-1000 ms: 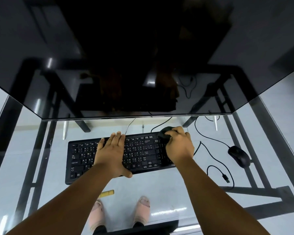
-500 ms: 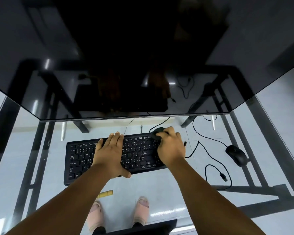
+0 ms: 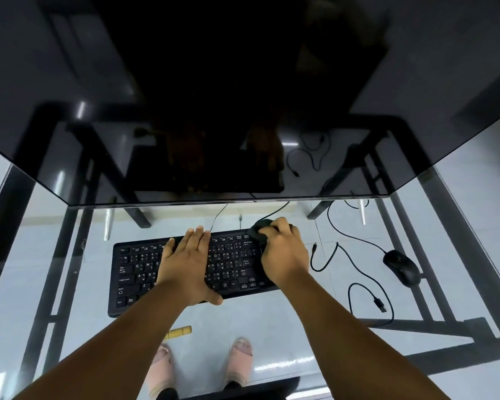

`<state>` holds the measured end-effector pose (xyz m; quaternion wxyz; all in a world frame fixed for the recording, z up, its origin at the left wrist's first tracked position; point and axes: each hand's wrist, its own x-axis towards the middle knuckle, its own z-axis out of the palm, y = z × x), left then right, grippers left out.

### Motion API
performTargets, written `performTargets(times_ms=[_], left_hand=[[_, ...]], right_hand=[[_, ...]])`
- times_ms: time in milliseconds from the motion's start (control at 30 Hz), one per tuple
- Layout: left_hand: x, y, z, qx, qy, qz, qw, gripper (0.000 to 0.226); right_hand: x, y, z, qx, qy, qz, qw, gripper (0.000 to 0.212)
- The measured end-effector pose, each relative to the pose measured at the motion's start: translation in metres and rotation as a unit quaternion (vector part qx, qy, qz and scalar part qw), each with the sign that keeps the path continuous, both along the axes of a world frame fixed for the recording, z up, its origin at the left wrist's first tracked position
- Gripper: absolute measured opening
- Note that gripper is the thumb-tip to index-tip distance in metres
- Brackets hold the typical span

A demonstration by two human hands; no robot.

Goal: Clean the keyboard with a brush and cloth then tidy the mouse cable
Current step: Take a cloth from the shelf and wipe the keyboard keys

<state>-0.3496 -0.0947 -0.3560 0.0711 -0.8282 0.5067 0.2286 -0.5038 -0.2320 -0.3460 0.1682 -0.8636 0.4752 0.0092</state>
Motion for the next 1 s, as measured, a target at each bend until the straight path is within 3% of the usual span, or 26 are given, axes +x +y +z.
performTargets(times_ms=[100,267,533,767,1000], left_hand=[[0.001,0.002,-0.001,0.001,0.001,0.002,1.0,0.142],[0.0,0.001,-0.001,-0.001,0.0,0.005,1.0,0.143],[-0.001,0.0,0.0,-0.003,0.001,0.009,1.0,0.143],[-0.002,0.0,0.0,0.016,-0.001,0.007,1.0,0.144],[-0.013,-0.011,0.006,0.054,-0.008,0.01,0.998,0.144]], right_hand=[[-0.012,-0.008,-0.001,-0.002,0.002,0.0,1.0,0.042],[-0.036,-0.025,-0.002,-0.015,0.0,-0.108,0.994,0.043],[-0.005,-0.003,0.001,-0.01,0.002,0.031,0.999,0.043],[-0.042,-0.031,-0.007,-0.019,-0.009,-0.1,0.995,0.043],[-0.048,-0.027,-0.012,-0.03,-0.041,-0.018,0.999,0.041]])
